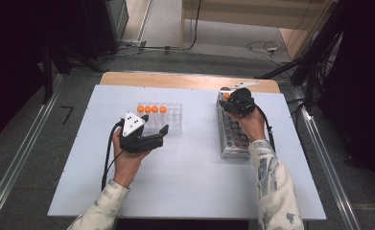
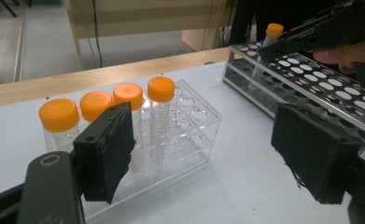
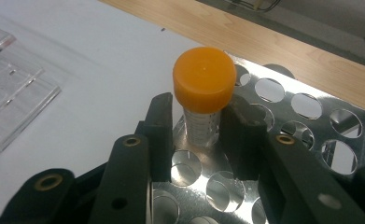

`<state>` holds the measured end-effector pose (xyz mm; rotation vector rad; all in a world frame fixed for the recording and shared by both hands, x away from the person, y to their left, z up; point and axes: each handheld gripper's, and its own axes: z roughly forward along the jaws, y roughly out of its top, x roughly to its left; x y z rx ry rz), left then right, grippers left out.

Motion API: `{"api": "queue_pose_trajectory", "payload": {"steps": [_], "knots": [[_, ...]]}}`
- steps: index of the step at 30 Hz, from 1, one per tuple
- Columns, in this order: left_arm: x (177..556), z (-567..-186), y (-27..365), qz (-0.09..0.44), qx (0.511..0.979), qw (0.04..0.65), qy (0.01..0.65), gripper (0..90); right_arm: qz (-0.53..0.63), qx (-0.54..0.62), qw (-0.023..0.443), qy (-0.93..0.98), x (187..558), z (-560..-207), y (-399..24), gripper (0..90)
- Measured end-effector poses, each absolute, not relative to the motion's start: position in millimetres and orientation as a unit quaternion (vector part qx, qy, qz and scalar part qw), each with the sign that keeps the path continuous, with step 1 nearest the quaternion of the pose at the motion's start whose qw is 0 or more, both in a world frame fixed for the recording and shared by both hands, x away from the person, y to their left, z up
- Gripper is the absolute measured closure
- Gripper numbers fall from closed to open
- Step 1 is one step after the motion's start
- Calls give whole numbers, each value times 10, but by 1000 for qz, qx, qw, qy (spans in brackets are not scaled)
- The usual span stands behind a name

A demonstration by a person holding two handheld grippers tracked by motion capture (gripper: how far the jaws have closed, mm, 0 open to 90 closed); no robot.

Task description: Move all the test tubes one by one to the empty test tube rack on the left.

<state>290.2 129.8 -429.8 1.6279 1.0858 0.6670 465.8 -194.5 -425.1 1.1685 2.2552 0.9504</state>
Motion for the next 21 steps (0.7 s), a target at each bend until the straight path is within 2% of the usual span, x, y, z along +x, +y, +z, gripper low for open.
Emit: {"api": "queue_pose_trajectory", "payload": {"steps": [5,21], "knots": [[2896,-4296,1299,276,676,513,451,214,339,427,210,812,4696,-4275,-1942,709],[2890,-4304,1281,274,678,513,450,213,375,427,224,792,4597,-4112,-2005,714]]}}
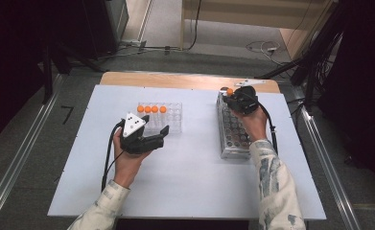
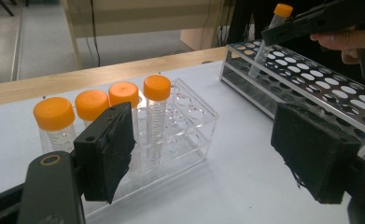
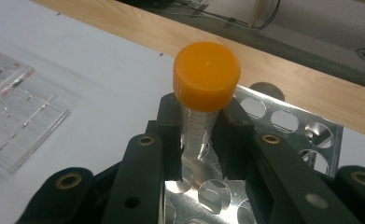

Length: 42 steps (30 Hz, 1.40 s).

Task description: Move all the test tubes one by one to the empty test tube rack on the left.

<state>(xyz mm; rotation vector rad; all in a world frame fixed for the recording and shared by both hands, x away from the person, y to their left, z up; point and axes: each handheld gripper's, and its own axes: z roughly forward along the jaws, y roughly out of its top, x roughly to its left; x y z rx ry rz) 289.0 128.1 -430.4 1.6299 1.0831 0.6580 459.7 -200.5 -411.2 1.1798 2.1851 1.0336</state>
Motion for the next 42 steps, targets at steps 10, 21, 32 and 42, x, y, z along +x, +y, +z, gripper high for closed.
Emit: {"api": "queue_pose_trajectory", "payload": {"steps": [10,21,32,42], "knots": [[2889,-4319,1255,273,679,510,453,200,409,412,244,776,4438,-3875,-2077,714],[2867,-4308,1204,272,678,512,451,173,434,375,237,784,4107,-3744,-2058,715],[2845,-4217,1130,268,674,526,444,162,448,303,203,817,3644,-3873,-1736,715],[2822,-4127,875,254,692,548,395,337,423,261,161,853,3470,-4140,-1336,715]]}}
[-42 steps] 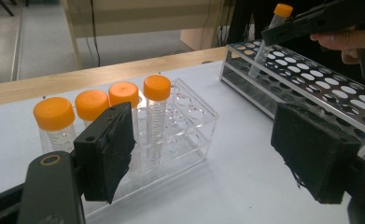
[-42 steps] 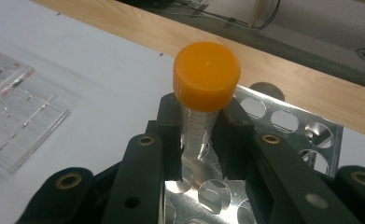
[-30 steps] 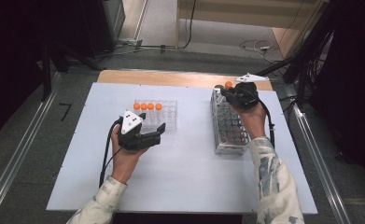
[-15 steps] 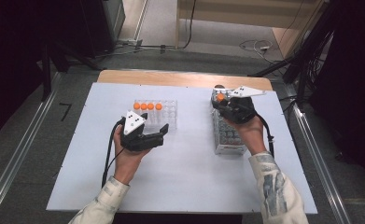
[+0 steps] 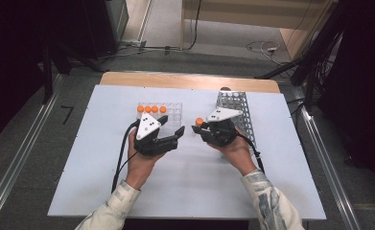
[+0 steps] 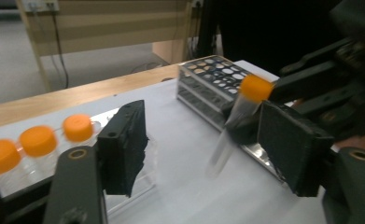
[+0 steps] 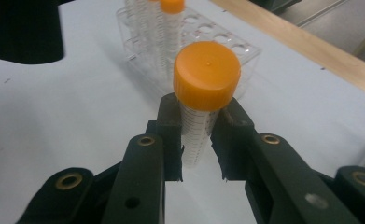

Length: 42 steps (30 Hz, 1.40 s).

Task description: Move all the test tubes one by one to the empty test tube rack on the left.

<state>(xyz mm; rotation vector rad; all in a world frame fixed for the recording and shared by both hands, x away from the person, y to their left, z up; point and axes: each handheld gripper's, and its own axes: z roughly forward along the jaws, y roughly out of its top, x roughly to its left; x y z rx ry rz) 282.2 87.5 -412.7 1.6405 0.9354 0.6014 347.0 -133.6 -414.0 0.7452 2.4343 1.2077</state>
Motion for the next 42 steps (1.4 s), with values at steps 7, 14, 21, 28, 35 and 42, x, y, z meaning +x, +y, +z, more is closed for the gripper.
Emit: {"api": "queue_pose_trajectory", "payload": {"steps": [7,14,21,28,35,42], "knots": [[2879,-4128,748,243,704,549,378,428,421,246,148,860,3419,-4207,-1175,715],[2913,-4171,690,238,712,545,375,452,416,241,141,865,3408,-4247,-1104,715],[2958,-4211,675,238,717,533,381,489,421,232,138,866,3382,-4242,-1052,715],[2957,-4222,666,239,720,531,377,579,422,234,136,865,3367,-4226,-1042,715],[2945,-4221,654,247,721,530,371,656,421,234,135,866,3368,-4227,-1042,714],[2946,-4209,660,254,720,530,370,699,425,235,129,865,3368,-4221,-1052,664]]}}
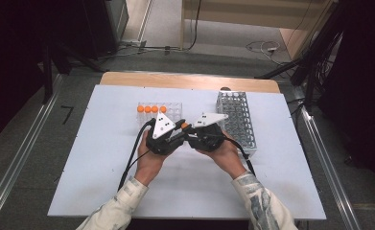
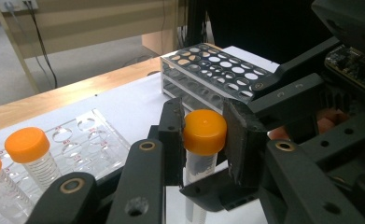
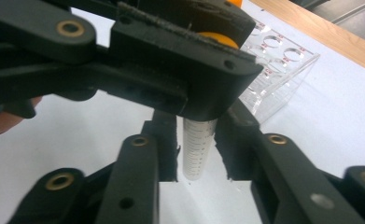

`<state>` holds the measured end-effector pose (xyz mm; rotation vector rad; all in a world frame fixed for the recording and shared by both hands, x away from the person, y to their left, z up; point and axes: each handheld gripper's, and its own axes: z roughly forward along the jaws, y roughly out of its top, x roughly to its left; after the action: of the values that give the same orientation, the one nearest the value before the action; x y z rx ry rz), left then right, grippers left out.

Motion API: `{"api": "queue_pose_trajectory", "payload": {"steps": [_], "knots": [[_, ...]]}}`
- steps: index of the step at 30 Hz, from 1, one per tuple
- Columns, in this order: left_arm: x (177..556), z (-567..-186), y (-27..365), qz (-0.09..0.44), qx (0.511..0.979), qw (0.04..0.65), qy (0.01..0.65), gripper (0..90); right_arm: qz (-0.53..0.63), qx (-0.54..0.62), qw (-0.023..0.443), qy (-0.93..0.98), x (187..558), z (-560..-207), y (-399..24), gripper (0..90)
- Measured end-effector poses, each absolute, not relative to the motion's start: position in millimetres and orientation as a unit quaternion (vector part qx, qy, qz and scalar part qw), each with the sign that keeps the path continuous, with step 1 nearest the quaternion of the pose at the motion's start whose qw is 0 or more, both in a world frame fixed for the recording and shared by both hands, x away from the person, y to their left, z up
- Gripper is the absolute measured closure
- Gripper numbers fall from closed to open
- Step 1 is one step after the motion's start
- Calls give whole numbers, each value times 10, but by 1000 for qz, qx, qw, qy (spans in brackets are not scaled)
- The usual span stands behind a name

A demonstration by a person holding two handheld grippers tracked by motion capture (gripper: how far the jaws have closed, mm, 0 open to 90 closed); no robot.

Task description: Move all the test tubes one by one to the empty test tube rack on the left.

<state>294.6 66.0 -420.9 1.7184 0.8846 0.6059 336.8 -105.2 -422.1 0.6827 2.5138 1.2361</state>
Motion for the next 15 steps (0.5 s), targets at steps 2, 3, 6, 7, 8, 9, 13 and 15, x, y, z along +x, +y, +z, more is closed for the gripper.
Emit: {"api": "queue_pose_trajectory", "payload": {"steps": [2,3,6,7,8,9,13,15], "knots": [[2949,-4200,662,257,719,529,370,702,429,234,125,863,3371,-4218,-1058,635],[2951,-4193,665,258,719,529,370,703,429,235,124,863,3370,-4216,-1061,631],[2962,-4162,680,260,718,529,370,704,431,236,124,862,3373,-4209,-1074,611],[2967,-4151,687,261,717,530,370,704,431,237,124,862,3374,-4205,-1082,607],[2973,-4139,692,262,716,531,371,704,432,238,125,861,3374,-4204,-1090,596],[2981,-4125,700,262,714,532,371,703,434,240,126,859,3377,-4202,-1101,580],[3045,-4049,750,264,706,536,380,704,439,256,124,852,3391,-4199,-1172,441],[3084,-4006,776,270,703,533,386,703,438,272,123,848,3398,-4189,-1210,342]]}}
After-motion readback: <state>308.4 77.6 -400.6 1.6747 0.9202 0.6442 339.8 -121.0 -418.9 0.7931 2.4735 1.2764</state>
